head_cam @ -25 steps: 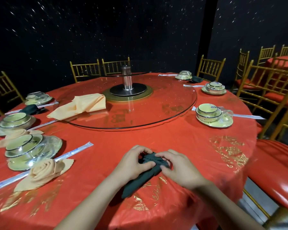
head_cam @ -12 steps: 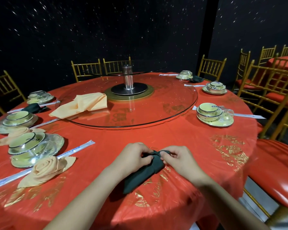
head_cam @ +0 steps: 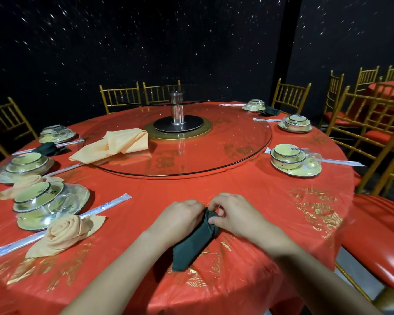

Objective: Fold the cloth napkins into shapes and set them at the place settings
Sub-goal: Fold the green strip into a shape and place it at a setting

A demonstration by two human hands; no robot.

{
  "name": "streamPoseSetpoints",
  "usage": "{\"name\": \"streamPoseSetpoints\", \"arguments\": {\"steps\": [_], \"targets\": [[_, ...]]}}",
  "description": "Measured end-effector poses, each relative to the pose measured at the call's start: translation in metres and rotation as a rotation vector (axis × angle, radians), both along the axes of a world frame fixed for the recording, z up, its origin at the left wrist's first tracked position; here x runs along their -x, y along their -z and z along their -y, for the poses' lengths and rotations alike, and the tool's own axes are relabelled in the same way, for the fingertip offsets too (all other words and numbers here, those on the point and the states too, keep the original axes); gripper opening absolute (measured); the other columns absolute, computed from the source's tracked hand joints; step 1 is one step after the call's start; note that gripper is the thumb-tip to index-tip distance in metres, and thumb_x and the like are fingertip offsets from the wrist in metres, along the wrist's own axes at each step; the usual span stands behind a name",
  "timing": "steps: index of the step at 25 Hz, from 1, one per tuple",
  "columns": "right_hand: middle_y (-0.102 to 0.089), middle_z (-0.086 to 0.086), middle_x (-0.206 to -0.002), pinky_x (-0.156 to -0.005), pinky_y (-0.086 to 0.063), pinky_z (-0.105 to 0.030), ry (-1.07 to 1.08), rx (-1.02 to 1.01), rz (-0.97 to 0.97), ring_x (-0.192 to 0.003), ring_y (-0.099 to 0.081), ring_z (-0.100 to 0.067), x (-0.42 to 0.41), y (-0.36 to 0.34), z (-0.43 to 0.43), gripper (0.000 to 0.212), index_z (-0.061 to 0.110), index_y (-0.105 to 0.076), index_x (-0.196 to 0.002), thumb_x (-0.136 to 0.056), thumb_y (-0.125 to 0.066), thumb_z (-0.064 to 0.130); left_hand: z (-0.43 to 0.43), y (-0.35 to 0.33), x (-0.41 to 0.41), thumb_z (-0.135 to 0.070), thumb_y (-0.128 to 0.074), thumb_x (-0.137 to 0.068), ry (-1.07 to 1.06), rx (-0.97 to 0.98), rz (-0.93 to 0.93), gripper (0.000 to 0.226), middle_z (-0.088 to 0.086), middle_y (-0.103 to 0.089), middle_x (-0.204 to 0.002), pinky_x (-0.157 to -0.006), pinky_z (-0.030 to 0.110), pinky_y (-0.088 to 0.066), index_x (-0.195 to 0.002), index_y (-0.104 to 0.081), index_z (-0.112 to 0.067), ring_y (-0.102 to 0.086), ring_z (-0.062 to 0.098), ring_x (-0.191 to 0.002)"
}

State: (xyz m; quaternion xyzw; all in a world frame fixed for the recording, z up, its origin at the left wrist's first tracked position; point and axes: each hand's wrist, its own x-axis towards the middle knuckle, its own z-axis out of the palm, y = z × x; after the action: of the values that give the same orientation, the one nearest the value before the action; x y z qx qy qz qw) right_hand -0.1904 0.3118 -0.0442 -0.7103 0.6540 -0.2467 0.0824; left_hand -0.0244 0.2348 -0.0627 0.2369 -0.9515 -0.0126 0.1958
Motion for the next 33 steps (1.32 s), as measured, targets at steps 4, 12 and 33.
{"name": "streamPoseSetpoints", "arguments": {"steps": [4,12,33], "targets": [[-0.061,-0.005,-0.099,-0.073,-0.046,-0.035,0.026,-0.026,-0.299,-0.093,-0.059,-0.031,-0.008,-0.006,0.008,0.019,0.015,-0.057,-0.1,-0.082,-0.054,0.021,-0.005,0.002,0.003,-0.02,-0.04,-0.079,0.014,0.026,-0.061,0.022,0.004,-0.056,-0.066,-0.046,0.03,-0.04,-0.073,-0.057,-0.008,-0.055,0.027,-0.053],[-0.063,-0.009,-0.083,-0.063,-0.048,-0.033,0.103,0.112,-0.313,-0.077,-0.063,-0.031,-0.012,0.008,0.006,0.02,0.009,-0.063,-0.088,-0.075,-0.072,0.02,-0.007,0.002,0.008,-0.025,-0.056,-0.09,-0.088,-0.2,-0.202,0.019,0.005,-0.063,-0.093,-0.078,0.033,-0.044,-0.099,-0.064,-0.009,-0.058,0.022,-0.089],[-0.065,0.004,-0.12,-0.09,-0.037,-0.017,-0.167,-0.28,-0.041,-0.113,-0.055,-0.011,0.014,-0.016,0.014,0.031,0.019,-0.065,-0.12,-0.09,-0.062,0.025,-0.001,-0.007,0.007,-0.022,-0.052,-0.09,-0.129,-0.138,-0.041,0.024,0.008,-0.065,-0.1,-0.08,0.034,-0.044,-0.106,-0.066,-0.01,-0.06,0.026,-0.093]]}}
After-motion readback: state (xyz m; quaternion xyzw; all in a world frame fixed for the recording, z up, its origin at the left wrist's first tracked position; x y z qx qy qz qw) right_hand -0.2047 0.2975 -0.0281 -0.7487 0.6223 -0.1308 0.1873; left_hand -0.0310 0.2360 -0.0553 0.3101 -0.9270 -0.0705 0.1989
